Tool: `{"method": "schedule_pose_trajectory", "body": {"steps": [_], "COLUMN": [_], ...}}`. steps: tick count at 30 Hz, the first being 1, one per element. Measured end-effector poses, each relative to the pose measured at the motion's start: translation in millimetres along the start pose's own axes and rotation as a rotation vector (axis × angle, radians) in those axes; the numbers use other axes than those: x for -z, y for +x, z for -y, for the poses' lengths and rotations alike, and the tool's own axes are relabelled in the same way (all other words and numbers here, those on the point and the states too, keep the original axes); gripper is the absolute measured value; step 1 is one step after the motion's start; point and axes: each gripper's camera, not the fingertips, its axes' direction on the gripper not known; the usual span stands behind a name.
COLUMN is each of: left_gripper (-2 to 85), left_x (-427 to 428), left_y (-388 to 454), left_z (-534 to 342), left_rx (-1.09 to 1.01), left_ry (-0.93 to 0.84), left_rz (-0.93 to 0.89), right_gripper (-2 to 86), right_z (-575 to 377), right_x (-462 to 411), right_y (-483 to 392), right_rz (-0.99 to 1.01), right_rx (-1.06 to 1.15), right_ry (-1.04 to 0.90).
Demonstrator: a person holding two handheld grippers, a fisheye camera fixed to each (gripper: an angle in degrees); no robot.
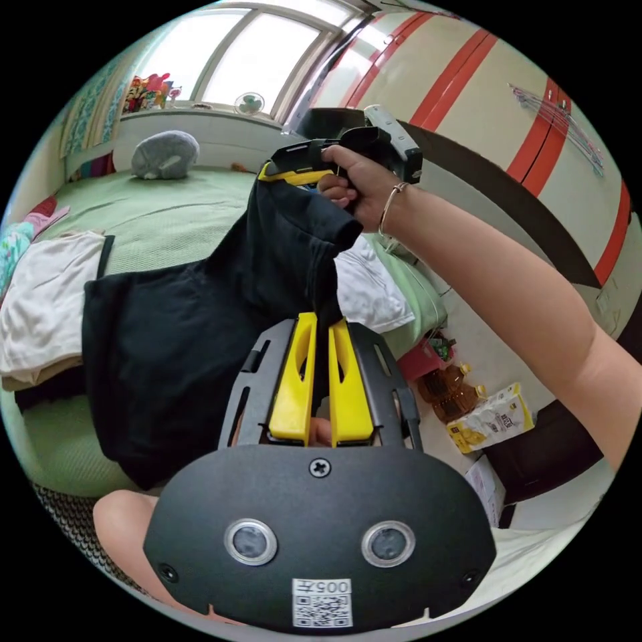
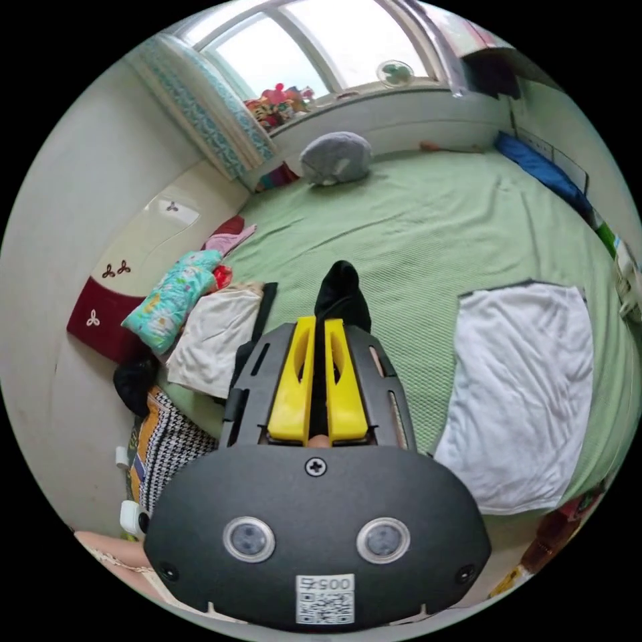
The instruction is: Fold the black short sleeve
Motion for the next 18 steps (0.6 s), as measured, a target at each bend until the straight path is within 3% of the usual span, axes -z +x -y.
{"method": "schedule_pose_trajectory", "body": {"steps": [6, 11, 14, 18], "left_gripper": [4.2, 4.7, 6.6, 9.3], "left_x": [69, 112, 136, 171], "left_y": [-40, -98, -128, -154], "left_z": [-10, -28, -42, -50], "left_rx": [0.094, 0.272, 0.345, 0.4], "left_ry": [0.041, -0.029, -0.058, -0.031], "left_rz": [0.093, 0.182, 0.151, 0.138], "right_gripper": [0.4, 3.2, 5.8, 6.7], "right_z": [14, 8, 2, 3], "right_x": [-40, -127, -169, -165], "right_y": [-126, -223, -254, -266], "right_rz": [0.035, 0.003, -0.023, -0.01], "right_rx": [0.172, 0.259, 0.261, 0.307], "right_ry": [-0.052, -0.174, -0.277, -0.243]}}
